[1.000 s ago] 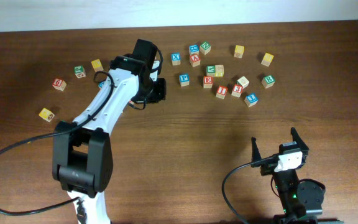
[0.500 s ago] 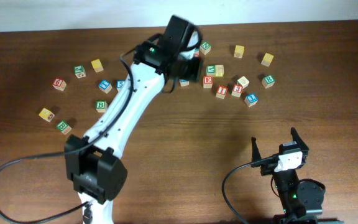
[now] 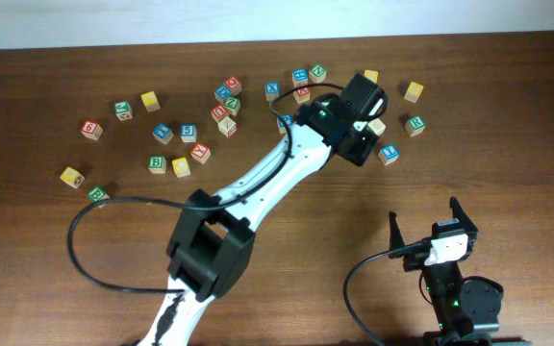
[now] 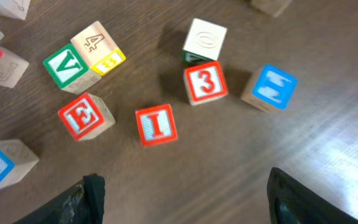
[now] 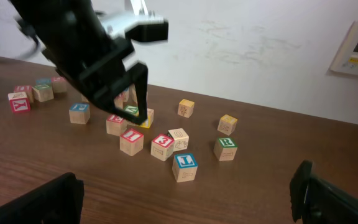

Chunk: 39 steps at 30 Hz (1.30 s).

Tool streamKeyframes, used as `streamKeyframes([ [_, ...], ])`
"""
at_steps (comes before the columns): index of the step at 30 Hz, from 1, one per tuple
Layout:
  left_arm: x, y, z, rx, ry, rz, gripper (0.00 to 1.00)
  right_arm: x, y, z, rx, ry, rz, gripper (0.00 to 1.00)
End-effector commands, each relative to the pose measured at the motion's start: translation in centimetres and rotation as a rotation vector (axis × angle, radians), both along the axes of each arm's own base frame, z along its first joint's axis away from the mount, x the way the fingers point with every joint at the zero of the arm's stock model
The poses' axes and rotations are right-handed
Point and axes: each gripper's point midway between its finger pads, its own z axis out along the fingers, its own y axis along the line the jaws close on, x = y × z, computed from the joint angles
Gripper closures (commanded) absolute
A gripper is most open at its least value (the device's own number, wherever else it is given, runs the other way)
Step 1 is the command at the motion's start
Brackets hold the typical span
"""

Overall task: Spell out ICRA
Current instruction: 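Lower the left gripper and grasp the red-lettered I block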

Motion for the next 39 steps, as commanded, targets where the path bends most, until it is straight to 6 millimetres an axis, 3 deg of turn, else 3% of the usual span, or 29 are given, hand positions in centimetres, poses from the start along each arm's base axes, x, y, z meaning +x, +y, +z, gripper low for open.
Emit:
streamKeyframes([
  [1, 0.9, 0.2, -2.3, 0.036, -0.008, 0.002, 0.24, 0.0, -0.3, -0.2, 0.002, 0.005, -0.014, 0.02],
  [8, 1.9, -0.2, -5.0, 0.060, -0.022, -0.036, 0.25, 0.0, -0.3, -0.2, 0.002, 0.005, -0.014, 0.02],
  [12, 2.4, 0.3, -7.6, 0.105, -0.022, -0.015, 0.36, 0.0, -0.3, -0.2, 0.002, 0.005, -0.014, 0.02],
  [20, 3.8, 0.0, -9.2, 0.105, -0.068, 0.007, 0.37, 0.0, -0.3, -0.2, 0.002, 0.005, -0.014, 0.02],
  [32, 4.6, -0.4, -8.9, 0.078, -0.100, 0.015, 0.60, 0.0, -0.3, -0.2, 0.002, 0.005, -0.014, 0.02],
  [39, 4.8, -0.2, -8.9, 0.068, -0.094, 0.037, 0.64, 0.0, -0.3, -0.2, 0.002, 0.005, -0.014, 0.02],
])
